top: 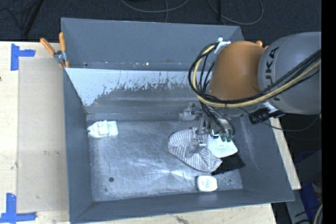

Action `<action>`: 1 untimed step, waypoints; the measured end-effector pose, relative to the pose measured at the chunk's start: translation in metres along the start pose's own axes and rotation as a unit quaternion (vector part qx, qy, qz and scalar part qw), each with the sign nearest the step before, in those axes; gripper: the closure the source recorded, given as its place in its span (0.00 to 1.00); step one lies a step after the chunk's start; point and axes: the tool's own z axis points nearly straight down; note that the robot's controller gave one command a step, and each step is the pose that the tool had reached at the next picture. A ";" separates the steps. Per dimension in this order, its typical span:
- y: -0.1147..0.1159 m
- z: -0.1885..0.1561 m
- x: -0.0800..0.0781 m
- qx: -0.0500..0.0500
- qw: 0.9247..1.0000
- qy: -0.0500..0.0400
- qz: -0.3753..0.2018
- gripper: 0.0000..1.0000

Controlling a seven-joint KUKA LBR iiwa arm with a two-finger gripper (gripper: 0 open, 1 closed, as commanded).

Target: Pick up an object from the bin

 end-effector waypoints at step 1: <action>0.000 -0.004 -0.002 0.000 1.000 -0.004 0.000 0.00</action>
Offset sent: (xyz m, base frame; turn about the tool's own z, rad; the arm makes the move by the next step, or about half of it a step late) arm 0.0139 0.0011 -0.0683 0.0421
